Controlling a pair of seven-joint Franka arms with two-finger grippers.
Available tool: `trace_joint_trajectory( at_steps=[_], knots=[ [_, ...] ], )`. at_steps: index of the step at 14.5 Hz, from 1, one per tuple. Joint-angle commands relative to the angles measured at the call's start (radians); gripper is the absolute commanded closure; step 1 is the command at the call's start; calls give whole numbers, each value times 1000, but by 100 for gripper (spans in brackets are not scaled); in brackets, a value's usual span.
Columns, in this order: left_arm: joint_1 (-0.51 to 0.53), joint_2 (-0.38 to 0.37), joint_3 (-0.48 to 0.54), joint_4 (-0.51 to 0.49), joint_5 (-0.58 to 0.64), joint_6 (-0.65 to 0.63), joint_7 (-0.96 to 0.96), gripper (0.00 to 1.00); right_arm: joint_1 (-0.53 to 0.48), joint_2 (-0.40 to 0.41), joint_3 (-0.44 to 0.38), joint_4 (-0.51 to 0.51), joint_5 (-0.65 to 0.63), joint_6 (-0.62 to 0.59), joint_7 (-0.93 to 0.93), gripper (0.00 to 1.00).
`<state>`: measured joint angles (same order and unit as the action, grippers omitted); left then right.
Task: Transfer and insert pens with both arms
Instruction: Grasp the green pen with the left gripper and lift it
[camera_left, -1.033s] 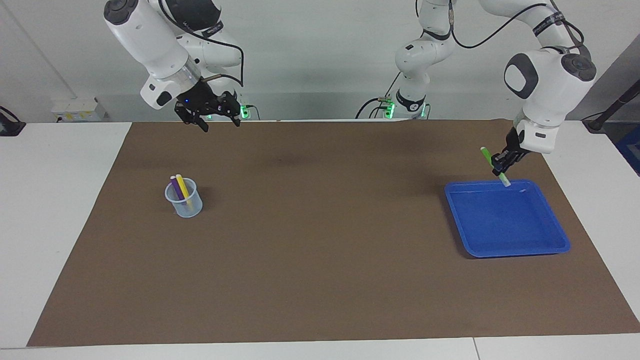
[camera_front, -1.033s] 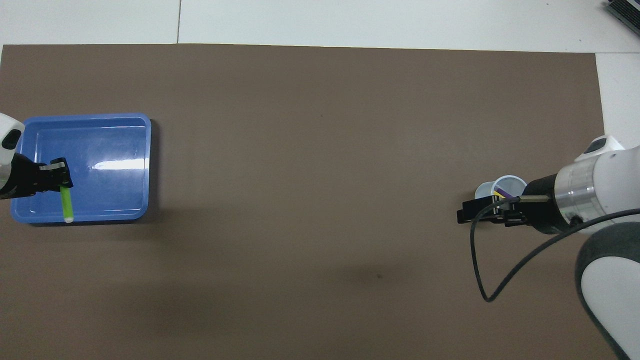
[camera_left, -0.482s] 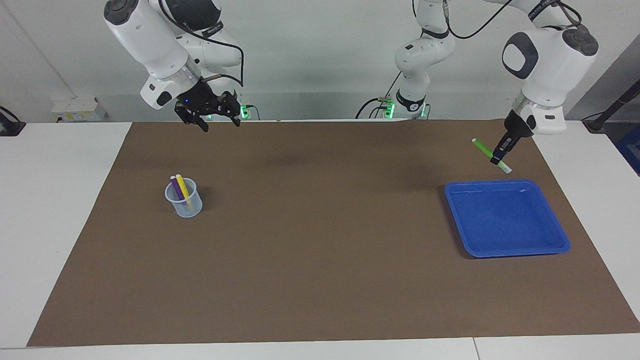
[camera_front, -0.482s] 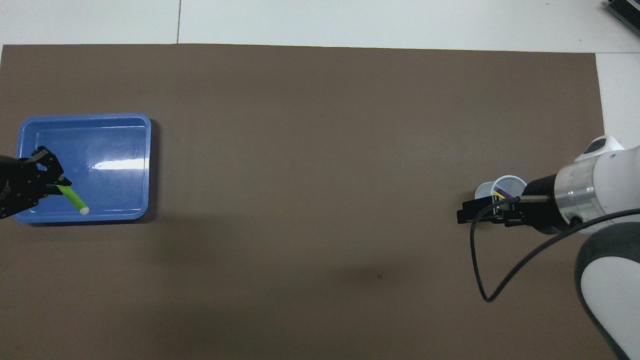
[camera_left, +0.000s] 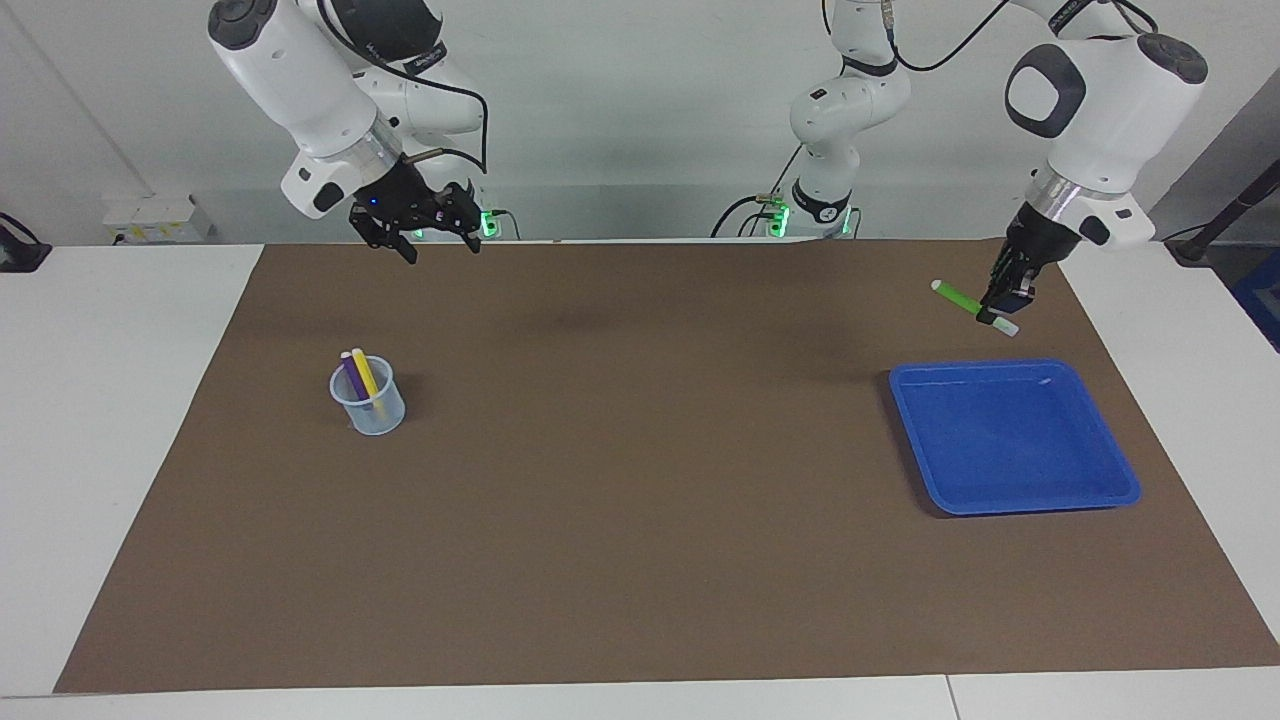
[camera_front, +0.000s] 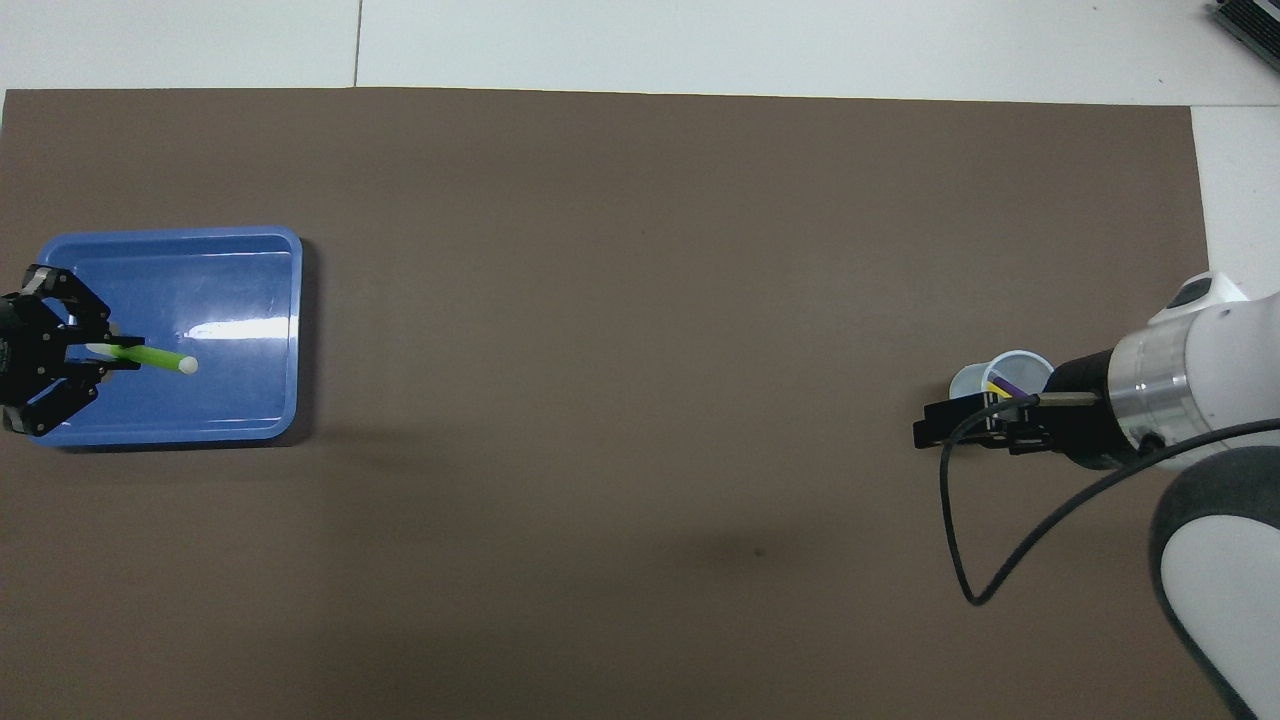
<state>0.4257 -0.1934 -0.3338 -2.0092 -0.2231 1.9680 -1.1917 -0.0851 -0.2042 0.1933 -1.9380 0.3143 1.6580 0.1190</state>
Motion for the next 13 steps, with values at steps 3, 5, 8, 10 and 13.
trace_joint_trajectory(
  at_steps=[3,5,8,10,13],
  knots=[
    [-53,-46,-2,-11,-27,-7,-158,100,-4,-30,3,-32,29,-1,14,0],
    [-97,-58,-4,-13,-27,-9,-242,100,-2,-37,5,-41,29,3,14,0],
    [-186,-67,-4,-13,-21,-6,-385,100,-1,-40,9,-48,31,25,14,0],
    [-244,-69,-4,-13,-15,-4,-471,100,-1,-41,11,-52,42,29,14,0],
    [-323,-72,-7,-14,5,3,-592,100,54,-40,15,-48,61,39,49,0]
  ],
)
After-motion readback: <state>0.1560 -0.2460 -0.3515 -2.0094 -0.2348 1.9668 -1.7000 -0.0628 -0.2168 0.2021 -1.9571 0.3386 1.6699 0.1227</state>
